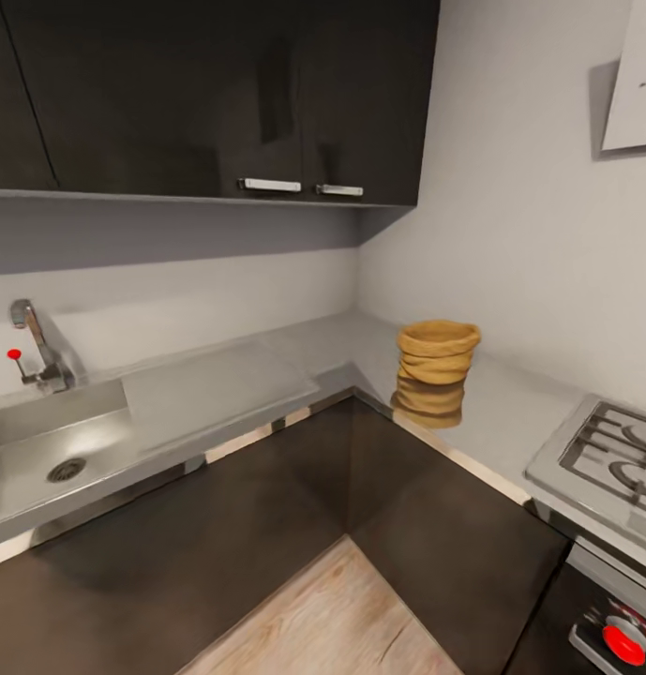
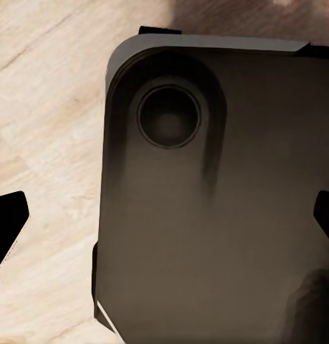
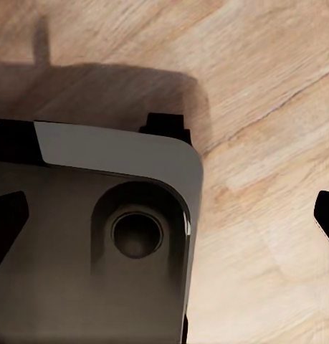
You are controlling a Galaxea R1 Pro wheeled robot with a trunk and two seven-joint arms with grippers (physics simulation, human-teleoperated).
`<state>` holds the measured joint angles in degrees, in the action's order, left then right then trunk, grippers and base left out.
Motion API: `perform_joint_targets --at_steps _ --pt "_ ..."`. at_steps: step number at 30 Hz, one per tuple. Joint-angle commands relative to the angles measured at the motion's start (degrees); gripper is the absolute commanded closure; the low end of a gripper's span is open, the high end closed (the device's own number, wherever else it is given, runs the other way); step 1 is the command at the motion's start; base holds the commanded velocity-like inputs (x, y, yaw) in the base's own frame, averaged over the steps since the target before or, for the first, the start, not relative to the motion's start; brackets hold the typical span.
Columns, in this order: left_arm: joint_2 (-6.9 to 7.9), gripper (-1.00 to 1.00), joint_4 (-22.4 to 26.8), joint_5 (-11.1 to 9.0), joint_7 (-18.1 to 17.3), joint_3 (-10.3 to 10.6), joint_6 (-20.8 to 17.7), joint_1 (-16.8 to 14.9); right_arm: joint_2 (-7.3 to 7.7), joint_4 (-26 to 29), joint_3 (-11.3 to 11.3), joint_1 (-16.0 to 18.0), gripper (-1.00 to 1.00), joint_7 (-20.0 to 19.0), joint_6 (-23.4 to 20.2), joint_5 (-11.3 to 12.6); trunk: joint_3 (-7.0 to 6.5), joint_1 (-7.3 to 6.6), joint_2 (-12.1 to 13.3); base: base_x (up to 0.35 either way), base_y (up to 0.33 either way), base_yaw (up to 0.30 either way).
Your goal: In the kitchen, take the popcorn bag from the countertop, put it into the microwave, and heat it until the popcorn is cooked so the cooked popcorn ends up inside the bag.
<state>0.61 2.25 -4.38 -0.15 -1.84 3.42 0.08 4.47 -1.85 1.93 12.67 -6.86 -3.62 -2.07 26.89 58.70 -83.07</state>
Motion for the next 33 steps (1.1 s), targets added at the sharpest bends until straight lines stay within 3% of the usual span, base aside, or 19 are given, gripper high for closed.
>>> perform_joint_targets --at_steps 1,17,33 --pt "-0.06 -1.0 0.04 -0.45 -0.02 -0.11 0.09 0.02 0.01 -0.08 0.17 0.07 -1.0 -0.15 -0.07 -0.21 0.05 0.03 -0.02 0.32 0.08 0.0" --pt "-0.08 -1.0 0.04 -0.42 0.06 -0.18 0.47 0.01 0.06 -0.08 0.18 0.07 -1.0 -0.05 1.23 -0.21 0.05 0.03 -0.02 0.315 0.073 0.0" --pt "-0.16 -1.0 0.04 -0.32 0.06 -0.26 0.67 0.01 0.06 -0.08 0.1 0.07 -1.0 -0.08 2.02 -0.12 0.05 0.03 -0.02 0.021 0.002 -0.205"
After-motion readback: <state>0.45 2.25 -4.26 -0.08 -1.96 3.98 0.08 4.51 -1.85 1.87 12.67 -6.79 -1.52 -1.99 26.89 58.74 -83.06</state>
